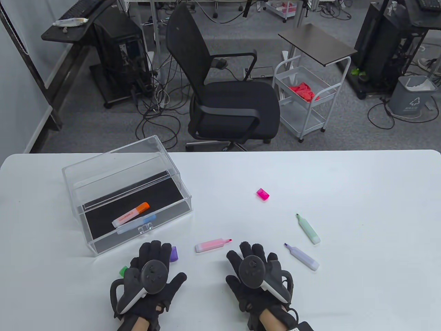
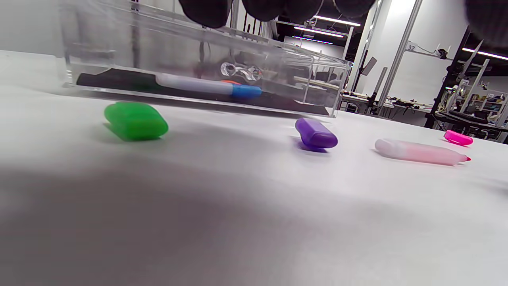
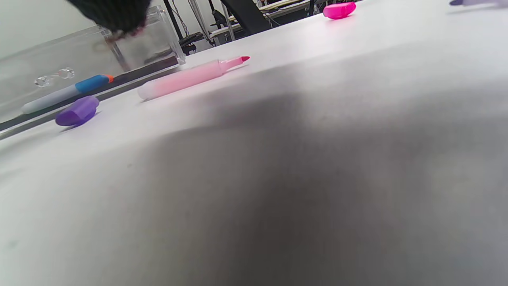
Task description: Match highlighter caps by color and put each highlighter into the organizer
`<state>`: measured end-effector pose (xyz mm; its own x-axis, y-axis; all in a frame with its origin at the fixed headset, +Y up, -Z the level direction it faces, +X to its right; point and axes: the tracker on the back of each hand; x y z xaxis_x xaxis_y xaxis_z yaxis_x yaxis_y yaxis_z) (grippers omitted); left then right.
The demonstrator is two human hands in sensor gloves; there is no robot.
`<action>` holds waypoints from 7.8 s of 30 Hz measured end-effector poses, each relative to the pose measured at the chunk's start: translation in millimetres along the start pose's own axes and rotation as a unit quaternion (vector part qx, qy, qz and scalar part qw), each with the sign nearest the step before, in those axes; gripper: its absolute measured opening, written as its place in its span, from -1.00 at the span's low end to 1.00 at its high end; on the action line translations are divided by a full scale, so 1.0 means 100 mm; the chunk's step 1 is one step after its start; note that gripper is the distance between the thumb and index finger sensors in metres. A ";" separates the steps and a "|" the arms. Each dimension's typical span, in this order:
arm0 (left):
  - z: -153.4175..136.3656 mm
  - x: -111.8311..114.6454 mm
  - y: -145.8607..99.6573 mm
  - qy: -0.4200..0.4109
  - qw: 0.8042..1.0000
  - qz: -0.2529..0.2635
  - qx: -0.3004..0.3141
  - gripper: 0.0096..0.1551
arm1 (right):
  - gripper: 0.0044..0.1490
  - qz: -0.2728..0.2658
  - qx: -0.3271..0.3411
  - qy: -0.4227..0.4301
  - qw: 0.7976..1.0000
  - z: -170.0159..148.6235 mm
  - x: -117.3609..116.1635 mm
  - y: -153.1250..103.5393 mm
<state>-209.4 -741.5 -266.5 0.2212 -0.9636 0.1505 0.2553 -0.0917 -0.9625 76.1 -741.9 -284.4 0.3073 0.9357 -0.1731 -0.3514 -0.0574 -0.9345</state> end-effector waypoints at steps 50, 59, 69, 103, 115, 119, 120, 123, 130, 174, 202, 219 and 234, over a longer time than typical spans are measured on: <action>0.04 0.02 0.02 0.050 0.999 -0.002 -0.007 0.08 | -0.27 0.093 0.097 -0.158 0.978 0.47 -0.02 1.04; 0.14 0.01 0.01 0.069 0.997 0.021 0.019 0.10 | -0.26 0.112 0.160 -0.132 0.972 0.95 0.12 0.79; 0.22 -0.02 -0.01 0.085 0.995 0.037 0.035 0.03 | -0.26 0.152 0.194 -0.120 0.962 1.26 0.13 0.74; 0.08 -0.09 0.00 0.083 0.996 0.018 -0.013 -0.38 | -0.05 -0.062 -0.034 -0.130 0.989 -0.03 0.90 1.19; -0.07 -0.12 -0.01 0.075 0.996 0.016 -0.046 -0.38 | 0.00 -0.036 -0.173 -0.129 0.976 -0.93 0.79 1.75; -0.06 -0.13 -0.02 0.076 0.996 0.022 -0.047 -0.38 | 0.02 -0.008 -0.205 -0.118 0.972 -1.16 0.68 1.93; -0.06 -0.13 -0.02 0.078 0.996 0.023 -0.048 -0.38 | 0.02 0.000 -0.211 -0.117 0.970 -1.20 0.65 1.97; -0.06 -0.13 -0.02 0.082 0.995 0.022 -0.049 -0.38 | 0.01 0.017 -0.223 -0.115 0.968 -1.29 0.58 2.06; -0.05 -0.14 -0.02 0.088 0.995 0.019 -0.052 -0.38 | -0.01 0.039 -0.249 -0.116 0.961 -1.44 0.44 2.20; -0.05 -0.01 0.04 0.067 0.997 -0.014 -0.041 -0.38 | -0.31 0.060 -0.071 -0.165 0.982 -0.46 0.72 1.39; 0.18 0.10 0.11 0.100 0.994 -0.037 0.015 -0.38 | -0.31 -0.015 0.030 -0.024 0.999 0.06 0.71 -0.16; 0.41 0.11 0.09 0.130 0.989 -0.025 0.059 -0.39 | -0.31 -0.001 0.053 0.061 0.997 -0.09 0.21 -0.16; 0.63 0.19 0.10 0.154 0.983 -0.029 0.099 -0.40 | -0.32 0.002 0.096 0.057 0.994 0.00 0.06 -0.11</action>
<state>-143.1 -744.3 -258.9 -0.0870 -0.9913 0.0991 0.4438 -0.1277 -0.8870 82.1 -735.4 -274.9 0.4005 0.8894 -0.2206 -0.5109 0.0169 -0.8595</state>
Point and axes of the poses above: the tracker on the back of each hand, its own z axis roughly to the thumb side, its own y axis roughly from the wrist to the fingertips, x = y × z, and after that the axes turned 11 degrees about x, right-handed
